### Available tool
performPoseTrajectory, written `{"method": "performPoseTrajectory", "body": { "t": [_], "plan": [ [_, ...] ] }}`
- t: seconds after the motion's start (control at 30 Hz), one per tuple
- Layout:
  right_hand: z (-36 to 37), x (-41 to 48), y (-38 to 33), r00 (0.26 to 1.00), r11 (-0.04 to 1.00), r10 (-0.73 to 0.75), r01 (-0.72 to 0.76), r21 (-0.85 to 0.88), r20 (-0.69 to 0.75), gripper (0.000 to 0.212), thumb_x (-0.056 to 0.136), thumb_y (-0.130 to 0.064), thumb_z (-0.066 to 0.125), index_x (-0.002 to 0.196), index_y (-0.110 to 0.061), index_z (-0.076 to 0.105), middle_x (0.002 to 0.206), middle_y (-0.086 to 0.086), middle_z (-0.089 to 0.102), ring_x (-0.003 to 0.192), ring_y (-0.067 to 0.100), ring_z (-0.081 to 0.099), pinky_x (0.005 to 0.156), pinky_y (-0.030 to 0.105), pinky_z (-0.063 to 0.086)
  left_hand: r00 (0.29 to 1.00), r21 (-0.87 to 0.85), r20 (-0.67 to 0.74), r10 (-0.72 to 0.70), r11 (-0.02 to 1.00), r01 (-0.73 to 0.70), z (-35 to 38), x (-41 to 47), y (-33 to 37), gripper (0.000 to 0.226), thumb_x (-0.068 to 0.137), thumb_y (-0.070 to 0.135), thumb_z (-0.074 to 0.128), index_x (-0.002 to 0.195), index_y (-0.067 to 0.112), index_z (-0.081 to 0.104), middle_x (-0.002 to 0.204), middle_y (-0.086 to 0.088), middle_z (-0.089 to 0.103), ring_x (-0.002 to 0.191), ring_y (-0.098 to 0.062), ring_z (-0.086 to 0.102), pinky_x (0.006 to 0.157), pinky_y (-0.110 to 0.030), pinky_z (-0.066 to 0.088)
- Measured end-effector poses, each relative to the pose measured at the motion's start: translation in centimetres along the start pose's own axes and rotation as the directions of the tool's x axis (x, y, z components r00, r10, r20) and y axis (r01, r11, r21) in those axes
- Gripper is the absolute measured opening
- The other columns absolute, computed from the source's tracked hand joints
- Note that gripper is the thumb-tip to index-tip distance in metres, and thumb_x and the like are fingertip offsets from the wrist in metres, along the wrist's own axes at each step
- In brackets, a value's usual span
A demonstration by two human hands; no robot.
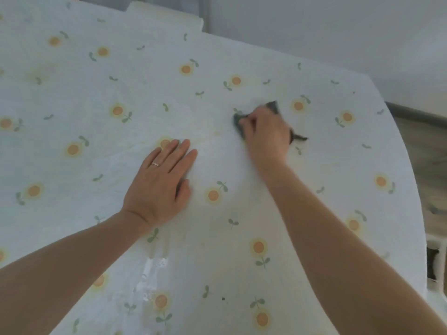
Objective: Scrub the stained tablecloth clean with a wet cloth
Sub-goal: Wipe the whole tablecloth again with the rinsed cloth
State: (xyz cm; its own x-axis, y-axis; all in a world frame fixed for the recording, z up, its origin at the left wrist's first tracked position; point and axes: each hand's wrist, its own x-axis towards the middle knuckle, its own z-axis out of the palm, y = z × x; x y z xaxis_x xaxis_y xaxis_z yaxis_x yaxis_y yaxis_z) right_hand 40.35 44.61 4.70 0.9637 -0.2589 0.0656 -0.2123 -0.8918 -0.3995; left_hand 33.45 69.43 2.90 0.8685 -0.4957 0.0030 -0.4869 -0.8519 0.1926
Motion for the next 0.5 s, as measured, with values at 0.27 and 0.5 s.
{"method": "performPoseTrajectory", "body": {
  "t": [0.27, 0.5],
  "plan": [
    [-2.4, -9.4, 4.4, 0.784, 0.807, -0.591, 0.575, 0.136, 0.191, 0.027, 0.095, -0.039, 0.056, 0.094, -0.018, 0.073, 0.082, 0.000, 0.061, 0.073, 0.025, 0.056, 0.066, 0.038, 0.045, 0.998, 0.024, 0.063, -0.005, 1.000, 0.004, -0.4, -0.1, 0.3, 0.065, 0.095, 0.030, 0.036, 0.158, 0.014, 0.040, 0.168, -0.007, 0.030, 0.156, -0.026, 0.026, 0.125, -0.049, 0.024],
    [-1.4, 8.6, 5.2, 0.992, 0.994, 0.102, -0.105, -0.036, -0.076, 0.021, 0.100, -0.040, 0.052, 0.095, -0.020, 0.059, 0.095, 0.001, 0.065, 0.088, 0.028, 0.062, 0.074, 0.037, 0.044, 0.999, 0.012, 0.050, 0.003, 1.000, -0.004, -0.1, 0.1, 0.0, 0.064, 0.096, 0.031, 0.036, 0.157, 0.014, 0.041, 0.167, -0.007, 0.031, 0.156, -0.027, 0.027, 0.125, -0.050, 0.025]
  ]
}}
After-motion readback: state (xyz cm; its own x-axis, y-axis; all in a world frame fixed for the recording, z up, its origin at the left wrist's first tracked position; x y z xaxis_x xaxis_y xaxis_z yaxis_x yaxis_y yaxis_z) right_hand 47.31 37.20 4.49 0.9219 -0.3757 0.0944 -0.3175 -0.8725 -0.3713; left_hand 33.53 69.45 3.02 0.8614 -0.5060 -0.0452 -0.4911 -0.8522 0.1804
